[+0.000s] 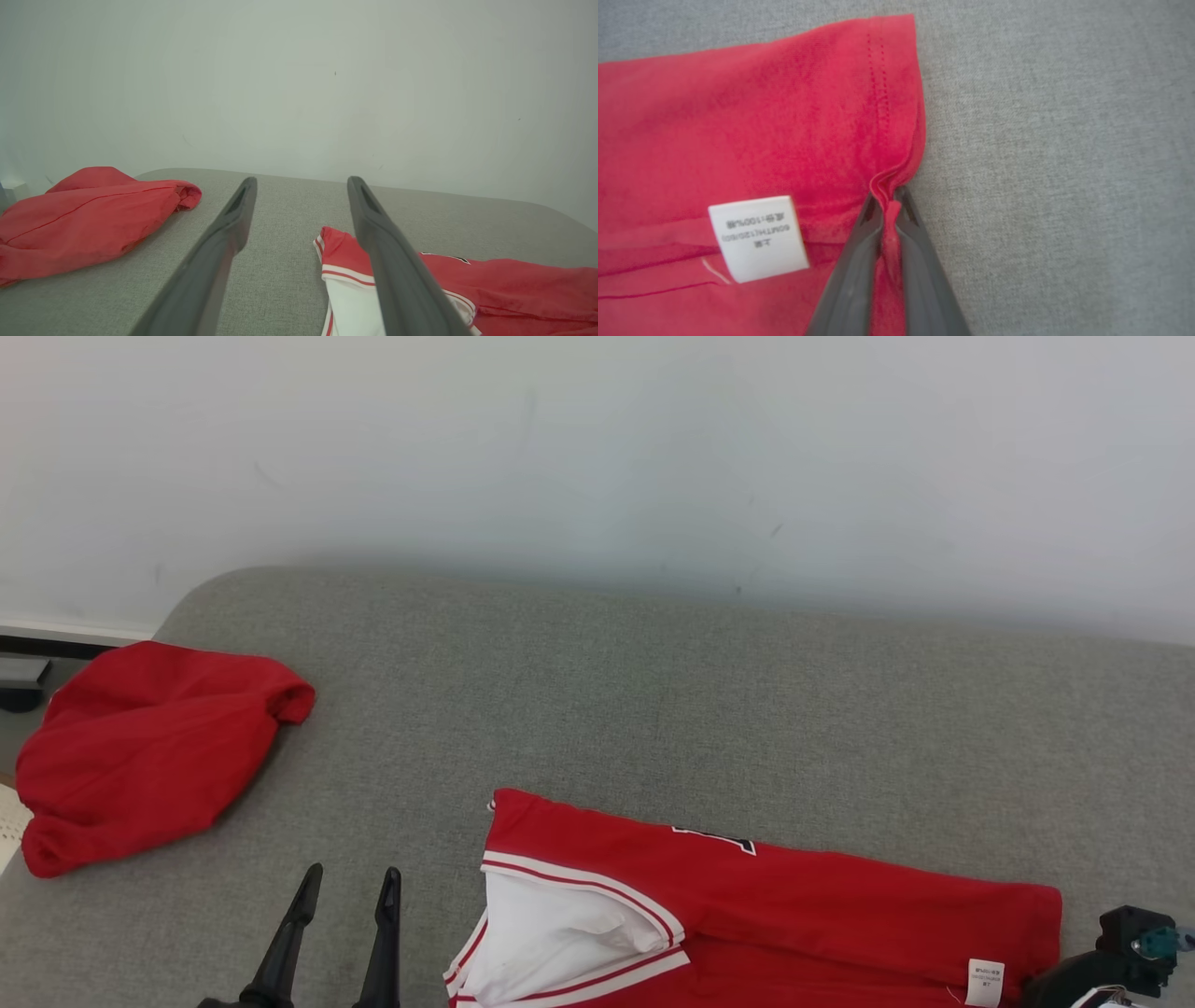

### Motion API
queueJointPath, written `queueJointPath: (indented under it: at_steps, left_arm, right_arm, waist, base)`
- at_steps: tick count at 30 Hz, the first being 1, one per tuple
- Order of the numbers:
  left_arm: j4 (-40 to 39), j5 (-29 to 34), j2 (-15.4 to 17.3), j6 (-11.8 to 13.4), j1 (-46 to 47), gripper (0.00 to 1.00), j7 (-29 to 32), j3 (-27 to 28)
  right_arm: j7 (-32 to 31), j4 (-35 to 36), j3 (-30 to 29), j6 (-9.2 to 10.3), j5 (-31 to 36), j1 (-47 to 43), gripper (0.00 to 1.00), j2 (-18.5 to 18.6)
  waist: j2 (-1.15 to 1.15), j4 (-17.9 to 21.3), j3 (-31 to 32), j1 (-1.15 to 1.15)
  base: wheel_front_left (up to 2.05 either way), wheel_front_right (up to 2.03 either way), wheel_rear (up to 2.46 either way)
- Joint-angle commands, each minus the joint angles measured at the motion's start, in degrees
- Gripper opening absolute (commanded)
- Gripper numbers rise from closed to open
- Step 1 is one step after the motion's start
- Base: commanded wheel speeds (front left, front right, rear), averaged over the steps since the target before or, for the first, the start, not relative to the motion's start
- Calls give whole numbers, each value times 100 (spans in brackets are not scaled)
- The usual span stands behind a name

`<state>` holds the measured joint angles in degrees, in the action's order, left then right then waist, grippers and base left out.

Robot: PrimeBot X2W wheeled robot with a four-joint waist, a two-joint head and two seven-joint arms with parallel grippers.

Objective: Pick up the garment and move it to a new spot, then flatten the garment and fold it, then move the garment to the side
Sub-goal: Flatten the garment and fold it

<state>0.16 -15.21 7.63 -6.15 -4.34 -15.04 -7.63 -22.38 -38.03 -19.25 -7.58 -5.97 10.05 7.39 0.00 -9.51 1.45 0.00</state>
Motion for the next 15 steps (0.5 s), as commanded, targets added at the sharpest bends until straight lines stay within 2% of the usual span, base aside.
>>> queueJointPath:
  at_steps: [1,9,15]
  left_arm:
    - [10,24,-12,-28,40,100,-18,5]
    - [8,70,-35,-8,-40,100,-18,47]
    - [32,80,-79,-17,-46,100,-18,24]
  right_arm:
    - [-17,-86,-34,18,5,-93,0,56]
    - [347,327,-557,21,242,-138,0,418]
    - [186,810,-1078,18,546,-234,0,444]
  waist:
    - [0,11,12,0]
    - [0,119,40,0]
    - [0,207,62,0]
  base:
    - [0,0,0]
    - [0,0,0]
    - [0,0,0]
